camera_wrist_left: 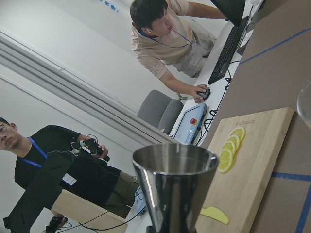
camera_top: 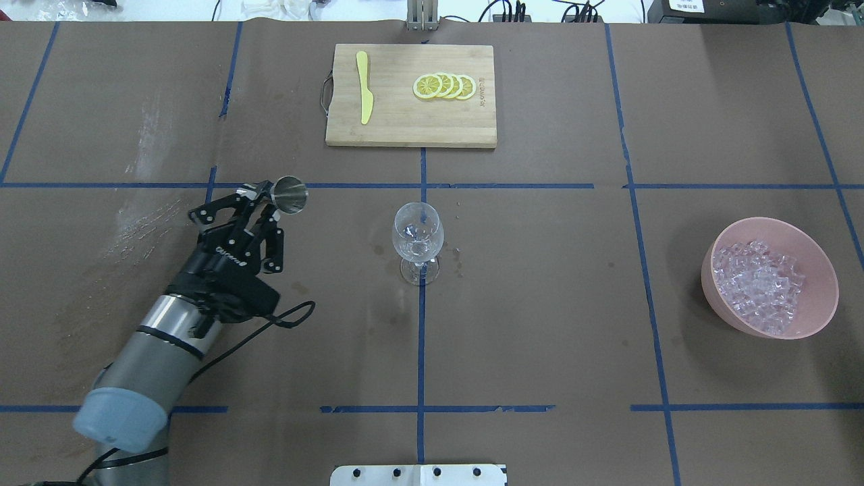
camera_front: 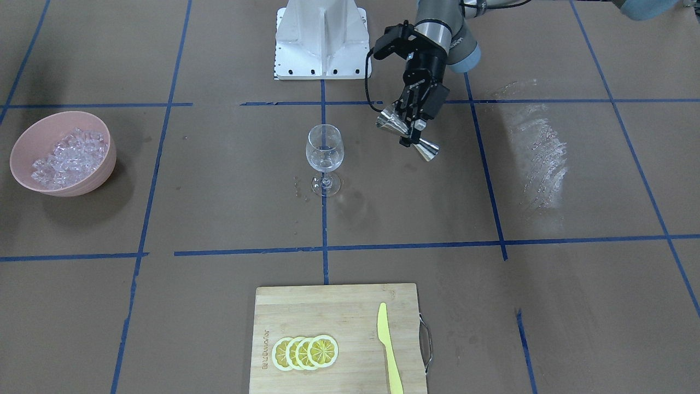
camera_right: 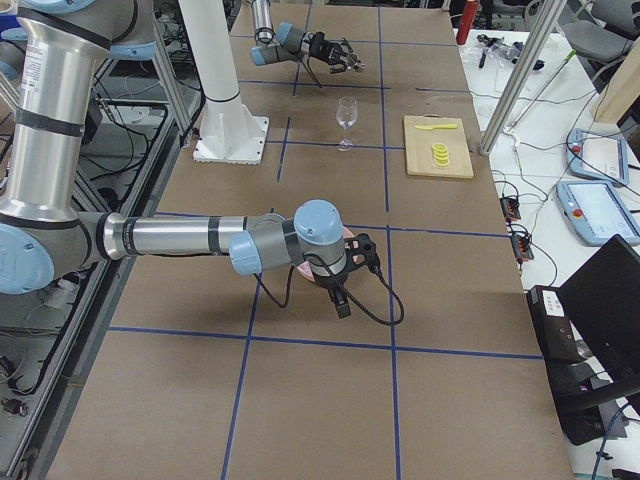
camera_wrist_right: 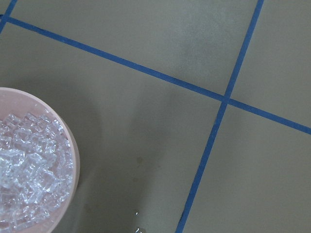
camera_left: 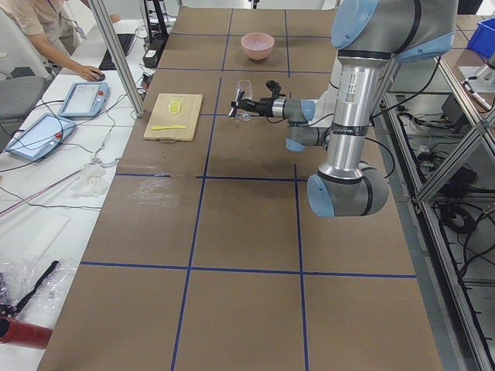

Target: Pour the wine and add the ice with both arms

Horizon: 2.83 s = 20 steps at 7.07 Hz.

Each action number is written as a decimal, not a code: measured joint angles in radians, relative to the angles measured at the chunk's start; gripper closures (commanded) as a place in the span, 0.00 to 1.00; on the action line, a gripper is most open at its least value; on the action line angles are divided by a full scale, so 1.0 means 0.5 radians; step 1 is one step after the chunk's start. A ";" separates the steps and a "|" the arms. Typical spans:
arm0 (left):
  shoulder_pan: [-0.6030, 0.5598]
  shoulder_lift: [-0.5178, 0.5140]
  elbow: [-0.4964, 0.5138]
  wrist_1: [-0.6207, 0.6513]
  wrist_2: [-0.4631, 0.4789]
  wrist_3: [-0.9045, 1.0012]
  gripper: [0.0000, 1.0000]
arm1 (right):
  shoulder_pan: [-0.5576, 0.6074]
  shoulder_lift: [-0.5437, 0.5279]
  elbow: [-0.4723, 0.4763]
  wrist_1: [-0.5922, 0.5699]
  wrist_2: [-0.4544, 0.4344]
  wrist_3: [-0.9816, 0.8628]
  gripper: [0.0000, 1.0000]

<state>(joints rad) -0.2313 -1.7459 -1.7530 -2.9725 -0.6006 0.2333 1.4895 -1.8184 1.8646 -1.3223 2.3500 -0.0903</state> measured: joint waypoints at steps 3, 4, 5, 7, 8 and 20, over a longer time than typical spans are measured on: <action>-0.006 0.509 0.022 -0.545 -0.051 -0.492 1.00 | 0.000 0.001 0.005 0.000 0.000 0.003 0.00; -0.005 0.626 0.058 -0.677 -0.007 -0.627 1.00 | 0.000 0.001 0.008 0.000 0.000 0.003 0.00; -0.003 0.683 0.076 -0.768 0.019 -0.703 1.00 | 0.000 0.001 0.009 0.000 0.000 0.003 0.00; -0.001 0.711 0.090 -0.730 0.030 -0.943 1.00 | 0.000 0.001 0.007 0.000 0.000 0.003 0.00; -0.001 0.713 0.094 -0.639 0.024 -1.163 1.00 | 0.000 0.001 0.006 0.000 0.000 0.003 0.00; 0.098 0.429 0.541 -0.289 0.252 -2.338 0.87 | 0.000 -0.005 0.006 0.000 0.000 0.003 0.00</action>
<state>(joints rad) -0.1824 -1.5313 -1.4825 -3.1171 -0.4745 -0.9358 1.4895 -1.8208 1.8674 -1.3223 2.3500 -0.0890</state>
